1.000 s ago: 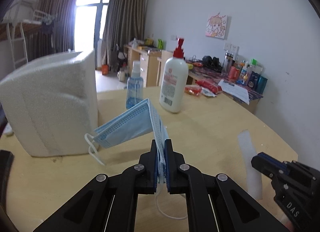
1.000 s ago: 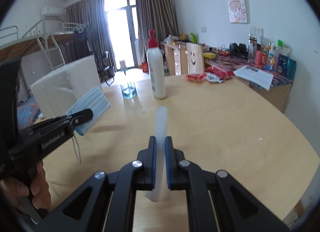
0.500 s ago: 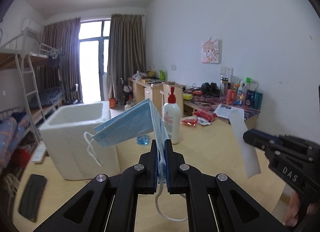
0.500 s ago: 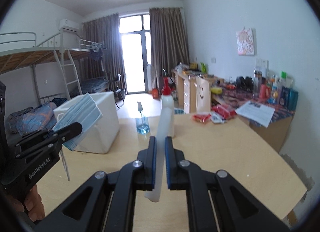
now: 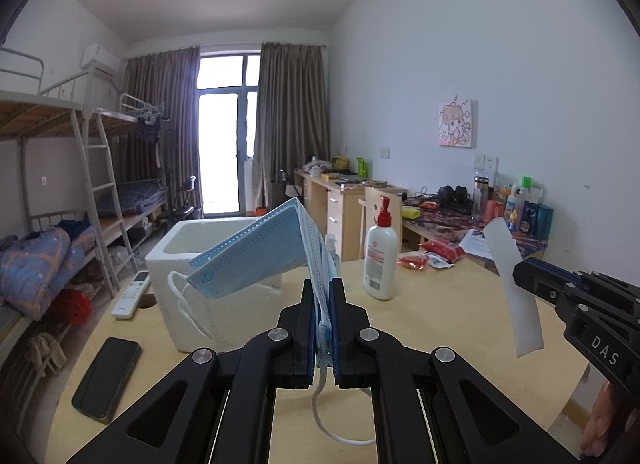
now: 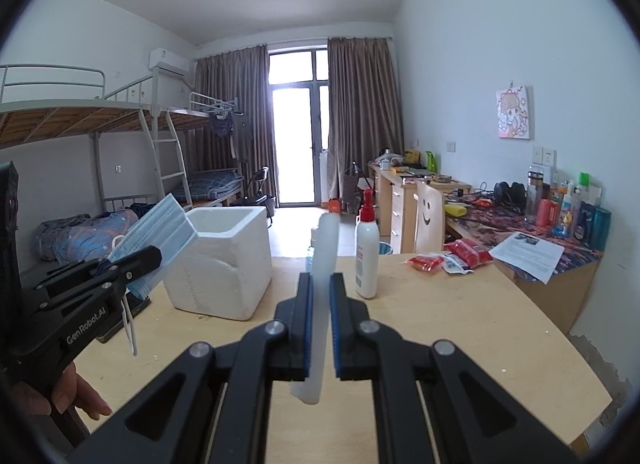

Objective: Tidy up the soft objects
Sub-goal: 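Lift the blue mask with the left tool while the right tool lifts the white strip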

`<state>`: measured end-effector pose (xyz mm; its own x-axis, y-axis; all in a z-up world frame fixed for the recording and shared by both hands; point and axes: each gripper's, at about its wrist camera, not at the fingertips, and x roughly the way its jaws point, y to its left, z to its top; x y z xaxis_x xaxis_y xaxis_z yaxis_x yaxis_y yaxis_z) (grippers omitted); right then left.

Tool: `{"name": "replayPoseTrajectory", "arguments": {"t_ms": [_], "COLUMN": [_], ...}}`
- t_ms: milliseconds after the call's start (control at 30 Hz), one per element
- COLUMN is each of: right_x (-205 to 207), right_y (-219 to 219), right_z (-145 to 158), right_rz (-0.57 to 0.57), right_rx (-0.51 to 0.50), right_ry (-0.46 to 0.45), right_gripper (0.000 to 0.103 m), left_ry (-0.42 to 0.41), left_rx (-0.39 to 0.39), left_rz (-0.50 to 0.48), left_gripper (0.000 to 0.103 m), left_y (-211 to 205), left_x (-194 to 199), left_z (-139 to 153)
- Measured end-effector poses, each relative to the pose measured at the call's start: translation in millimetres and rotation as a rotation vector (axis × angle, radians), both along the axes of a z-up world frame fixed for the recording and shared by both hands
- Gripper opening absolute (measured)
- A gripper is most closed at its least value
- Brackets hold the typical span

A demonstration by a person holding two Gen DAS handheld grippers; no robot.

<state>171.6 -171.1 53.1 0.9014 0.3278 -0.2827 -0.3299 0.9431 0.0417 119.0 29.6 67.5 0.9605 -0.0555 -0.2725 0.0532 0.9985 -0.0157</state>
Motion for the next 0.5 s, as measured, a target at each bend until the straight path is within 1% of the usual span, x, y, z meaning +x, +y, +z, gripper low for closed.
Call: {"name": "replayPoseTrajectory", "arguments": {"t_ms": [133,333,500], "right_x": [0,-2,-4], "right_y": [0,3,16], "right_z": [2,1,1], "right_rz": [0.004,0.013,0.056], "right_rx": [0.002,0.000,-0.002], "right_ry": [-0.003,-0.010,-0.012], "right_gripper": [0.011,0.011,0.011], "left_ry": [-0.009,-0.026,-0.034], "left_rx": [-0.014,-0.001,0.009], "left_rz": [0.004,0.027,0.065], "left_gripper": [0.006,0.006,0.006], "left_y": [5,8,13], "left_x": [-4,-11,-19], "left_z": [2,6,6]}}
